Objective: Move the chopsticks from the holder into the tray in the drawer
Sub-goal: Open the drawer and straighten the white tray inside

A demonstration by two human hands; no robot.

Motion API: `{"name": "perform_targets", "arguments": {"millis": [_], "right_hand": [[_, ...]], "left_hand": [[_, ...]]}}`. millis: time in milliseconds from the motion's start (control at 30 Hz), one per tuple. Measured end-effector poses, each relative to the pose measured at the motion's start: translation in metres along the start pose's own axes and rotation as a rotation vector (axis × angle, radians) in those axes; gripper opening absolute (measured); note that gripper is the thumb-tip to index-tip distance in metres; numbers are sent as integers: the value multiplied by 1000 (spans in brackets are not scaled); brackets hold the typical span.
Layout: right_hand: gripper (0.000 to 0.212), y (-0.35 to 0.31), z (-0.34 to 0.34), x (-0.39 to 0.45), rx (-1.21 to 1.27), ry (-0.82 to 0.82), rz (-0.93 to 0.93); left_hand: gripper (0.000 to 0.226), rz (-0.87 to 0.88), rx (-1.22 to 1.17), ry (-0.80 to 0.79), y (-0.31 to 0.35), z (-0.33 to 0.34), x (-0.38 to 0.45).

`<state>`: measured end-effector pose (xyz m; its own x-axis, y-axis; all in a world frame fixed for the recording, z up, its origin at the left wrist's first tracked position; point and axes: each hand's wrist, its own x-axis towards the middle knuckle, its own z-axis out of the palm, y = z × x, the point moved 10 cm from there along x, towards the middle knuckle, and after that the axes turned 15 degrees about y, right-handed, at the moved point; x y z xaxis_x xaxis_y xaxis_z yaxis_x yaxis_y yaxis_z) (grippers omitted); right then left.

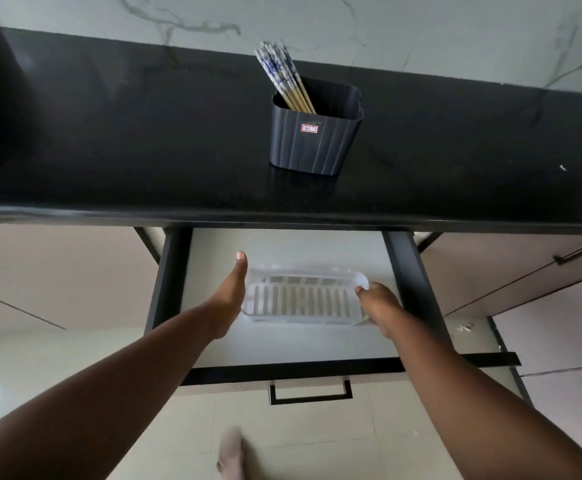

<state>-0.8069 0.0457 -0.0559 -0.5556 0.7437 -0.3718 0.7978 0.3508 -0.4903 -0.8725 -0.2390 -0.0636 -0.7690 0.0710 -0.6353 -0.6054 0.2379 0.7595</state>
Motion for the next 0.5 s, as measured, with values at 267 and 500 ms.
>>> {"name": "perform_targets", "arguments": {"millis": [267,500], "right_hand": [[39,10,7,-20,42,1,74],[38,-6,5,-22,-43,-38,-1]], "left_hand": [[112,-100,-37,-79,-19,-17,-5],[101,-110,43,-29,-12,-32,-5]]}}
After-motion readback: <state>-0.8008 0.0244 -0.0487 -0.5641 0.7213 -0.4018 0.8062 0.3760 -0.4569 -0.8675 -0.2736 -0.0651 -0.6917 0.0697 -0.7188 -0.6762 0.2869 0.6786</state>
